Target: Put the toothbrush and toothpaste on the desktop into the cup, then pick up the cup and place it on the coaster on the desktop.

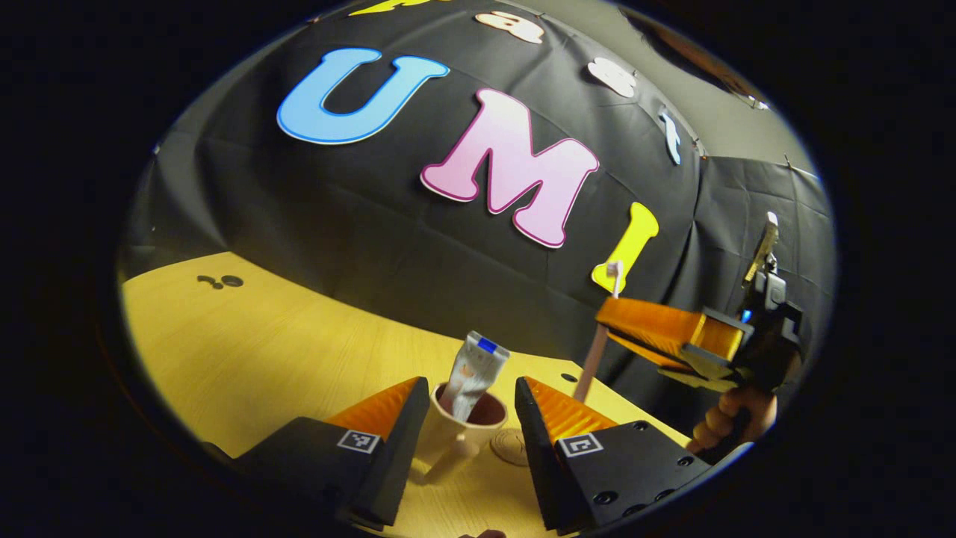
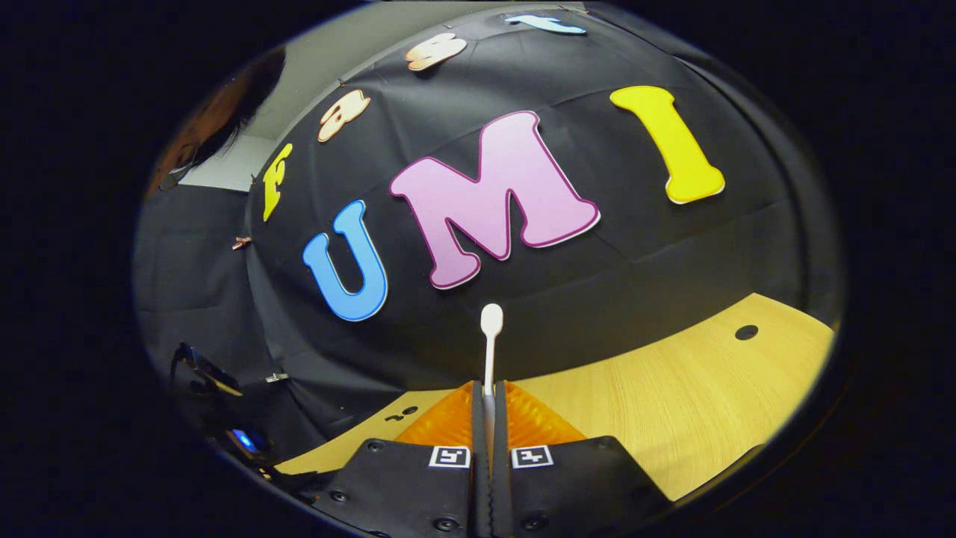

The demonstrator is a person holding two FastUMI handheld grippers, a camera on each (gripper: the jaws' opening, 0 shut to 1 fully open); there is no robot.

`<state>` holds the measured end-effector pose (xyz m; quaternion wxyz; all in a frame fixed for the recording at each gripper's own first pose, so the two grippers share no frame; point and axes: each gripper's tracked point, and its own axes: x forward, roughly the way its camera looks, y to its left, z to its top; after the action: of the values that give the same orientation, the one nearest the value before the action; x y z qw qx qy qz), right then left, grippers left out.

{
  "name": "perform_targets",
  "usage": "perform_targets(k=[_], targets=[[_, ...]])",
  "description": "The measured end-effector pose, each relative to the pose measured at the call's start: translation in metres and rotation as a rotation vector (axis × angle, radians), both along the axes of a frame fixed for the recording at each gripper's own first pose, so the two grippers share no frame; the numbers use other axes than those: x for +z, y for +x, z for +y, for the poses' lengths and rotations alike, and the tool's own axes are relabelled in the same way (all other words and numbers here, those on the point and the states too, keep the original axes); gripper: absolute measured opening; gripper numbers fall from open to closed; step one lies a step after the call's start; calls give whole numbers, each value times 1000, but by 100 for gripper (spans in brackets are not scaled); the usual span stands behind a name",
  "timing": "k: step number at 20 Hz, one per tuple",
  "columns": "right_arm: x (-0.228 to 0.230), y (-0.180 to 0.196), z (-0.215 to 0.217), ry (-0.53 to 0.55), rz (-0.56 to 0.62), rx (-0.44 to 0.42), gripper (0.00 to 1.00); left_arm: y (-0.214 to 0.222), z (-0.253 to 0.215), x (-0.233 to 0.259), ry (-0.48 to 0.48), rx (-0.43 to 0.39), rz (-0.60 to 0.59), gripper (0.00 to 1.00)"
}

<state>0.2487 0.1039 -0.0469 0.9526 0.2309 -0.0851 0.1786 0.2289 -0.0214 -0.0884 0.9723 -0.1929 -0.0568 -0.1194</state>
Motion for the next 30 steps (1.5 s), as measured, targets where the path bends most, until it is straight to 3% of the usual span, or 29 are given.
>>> perform_targets(k=[5,17,26,28,29,30], targets=[[4,25,18,3,-34,-4,5,-26,10,-37,-42,26,91,71],[-66,61,37,-77,46,-56,6,-32,17,-57,36,56,143,72],[-99,47,43,-130,138,17,17,-19,7,-63,85,69,201,72],[-106,39,40,-107,193,28,26,-15,3,-58,113,67,215,72],[-105,34,37,-94,211,35,14,-13,0,-58,133,61,230,72],[-106,29,35,-84,231,44,34,-11,-4,-59,144,41,250,72]])
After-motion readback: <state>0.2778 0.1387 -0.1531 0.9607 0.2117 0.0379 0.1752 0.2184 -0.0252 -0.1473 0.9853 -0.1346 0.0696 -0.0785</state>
